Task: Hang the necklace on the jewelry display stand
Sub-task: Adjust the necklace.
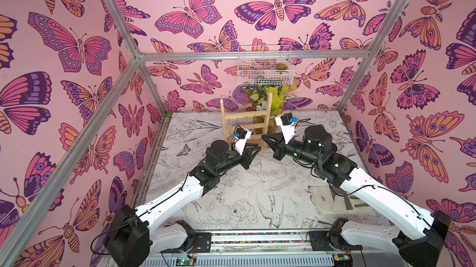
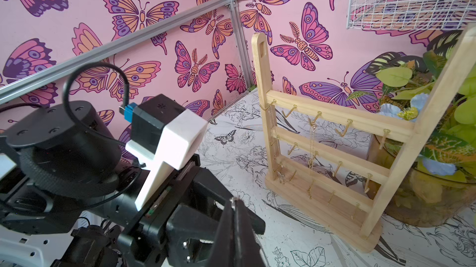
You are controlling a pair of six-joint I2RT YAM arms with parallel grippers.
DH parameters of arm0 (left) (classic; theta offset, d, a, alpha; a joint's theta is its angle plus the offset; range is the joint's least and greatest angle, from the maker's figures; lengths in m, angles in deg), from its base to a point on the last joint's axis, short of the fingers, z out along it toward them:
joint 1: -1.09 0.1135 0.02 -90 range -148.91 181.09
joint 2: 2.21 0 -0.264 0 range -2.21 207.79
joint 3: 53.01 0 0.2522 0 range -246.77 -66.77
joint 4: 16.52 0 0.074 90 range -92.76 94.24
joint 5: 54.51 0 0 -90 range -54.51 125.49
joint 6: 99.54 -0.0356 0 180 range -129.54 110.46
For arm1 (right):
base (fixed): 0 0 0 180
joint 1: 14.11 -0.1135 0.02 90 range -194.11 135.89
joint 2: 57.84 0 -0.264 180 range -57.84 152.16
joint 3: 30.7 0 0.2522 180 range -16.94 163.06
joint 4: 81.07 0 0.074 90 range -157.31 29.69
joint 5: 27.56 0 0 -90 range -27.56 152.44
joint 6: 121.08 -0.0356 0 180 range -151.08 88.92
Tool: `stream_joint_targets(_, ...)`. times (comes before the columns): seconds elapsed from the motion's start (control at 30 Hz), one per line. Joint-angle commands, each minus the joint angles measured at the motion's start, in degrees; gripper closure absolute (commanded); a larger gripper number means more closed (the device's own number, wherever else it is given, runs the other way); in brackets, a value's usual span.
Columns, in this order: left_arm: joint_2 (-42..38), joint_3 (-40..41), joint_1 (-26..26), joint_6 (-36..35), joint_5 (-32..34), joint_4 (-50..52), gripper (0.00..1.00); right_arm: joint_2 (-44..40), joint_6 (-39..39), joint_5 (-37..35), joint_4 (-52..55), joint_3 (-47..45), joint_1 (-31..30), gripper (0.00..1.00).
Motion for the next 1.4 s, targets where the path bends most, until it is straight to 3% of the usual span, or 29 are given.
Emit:
stream_joint_targets(0.0, -0.3, 0.1, -0.4, -0.4, -0.5, -1.5, 0.78, -0.7, -0.6, 1.0, -0.5, 1.8, -0.3, 1.0)
stream_joint_targets(0.4, 0.5, -0.3, -0.9, -0.6, 0.4, -1.6, 0.74, -0.4, -1.1, 2.1, -1.0, 1.9, -0.2, 1.0)
stream_joint_targets(0.67, 0.2, 0.0, -0.9, -1.5, 2.0, -1.5, 0.81, -1.4, -1.3, 2.4, -0.5, 2.0, -0.4, 1.0)
stream_joint_targets(0.97, -1.6, 0.8, -0.9, -1.3, 1.1, -1.5, 0.7, -1.0, 0.1, -0.5, 0.8, 2.2, -0.3, 1.0)
stream_joint_targets(1.37, -2.2, 1.5, -0.9, -1.6, 0.2, -2.0, 0.73, -1.0, 0.6, -0.9, 1.4, 2.6, -0.3, 1.0)
